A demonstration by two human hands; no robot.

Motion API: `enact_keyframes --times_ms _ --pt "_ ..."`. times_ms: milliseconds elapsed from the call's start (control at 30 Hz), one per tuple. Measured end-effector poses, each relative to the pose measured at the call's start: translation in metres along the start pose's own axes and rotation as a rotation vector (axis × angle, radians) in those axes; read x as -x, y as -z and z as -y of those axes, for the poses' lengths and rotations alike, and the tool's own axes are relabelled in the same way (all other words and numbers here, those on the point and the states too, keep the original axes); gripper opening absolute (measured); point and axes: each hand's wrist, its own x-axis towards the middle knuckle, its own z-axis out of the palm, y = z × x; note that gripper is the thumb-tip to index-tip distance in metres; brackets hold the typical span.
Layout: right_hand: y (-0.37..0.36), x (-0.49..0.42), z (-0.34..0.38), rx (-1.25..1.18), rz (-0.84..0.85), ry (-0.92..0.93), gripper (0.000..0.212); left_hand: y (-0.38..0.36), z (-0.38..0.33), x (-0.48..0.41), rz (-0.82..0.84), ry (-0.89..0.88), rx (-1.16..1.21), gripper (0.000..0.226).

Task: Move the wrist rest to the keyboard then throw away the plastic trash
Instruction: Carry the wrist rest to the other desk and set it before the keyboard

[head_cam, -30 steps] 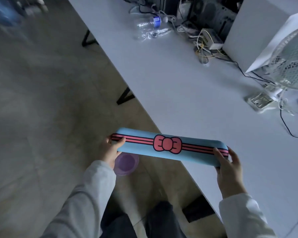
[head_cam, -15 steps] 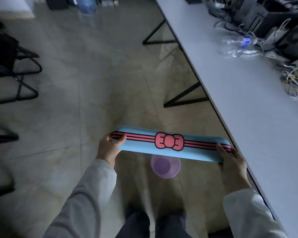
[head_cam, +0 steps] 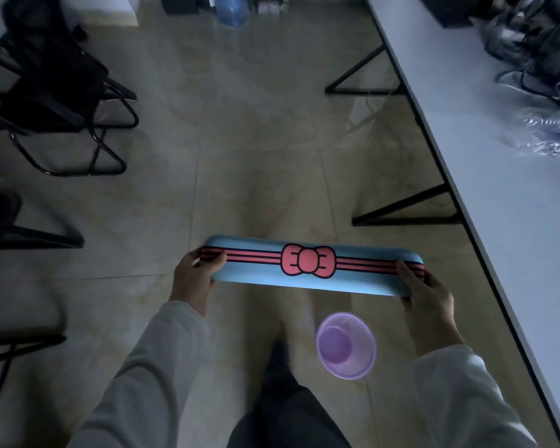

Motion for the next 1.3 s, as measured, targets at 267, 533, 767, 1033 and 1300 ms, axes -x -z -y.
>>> enact_keyframes --times_ms 267,533,767,1033,1300 --pt "-0.067 -0.069 0.049 -0.007 0.016 0.011 0.006 -0.047 -0.060 -0.072 -0.019 -0.014 -0.012 0.052" --pt "-0.127 -0.119 0.094 -0.032 0.003 0.030 0.017 -0.088 -0.112 -0.136 -0.024 -0.034 -0.013 0.051" --pt "-0.192 -0.169 0.122 -0.099 -0.042 0.049 0.009 -0.122 -0.159 -0.225 0.083 -0.064 -0.071 0.020" --pt "-0.296 -0.215 0.170 -0.102 -0.136 0.077 0.008 -0.153 -0.244 -0.351 0.155 -0.066 -0.097 0.018" --pt "-0.379 -0.271 0.198 -0.107 -0.176 0.063 0.009 -0.176 -0.297 -0.444 0.173 -0.043 -0.092 0.022"
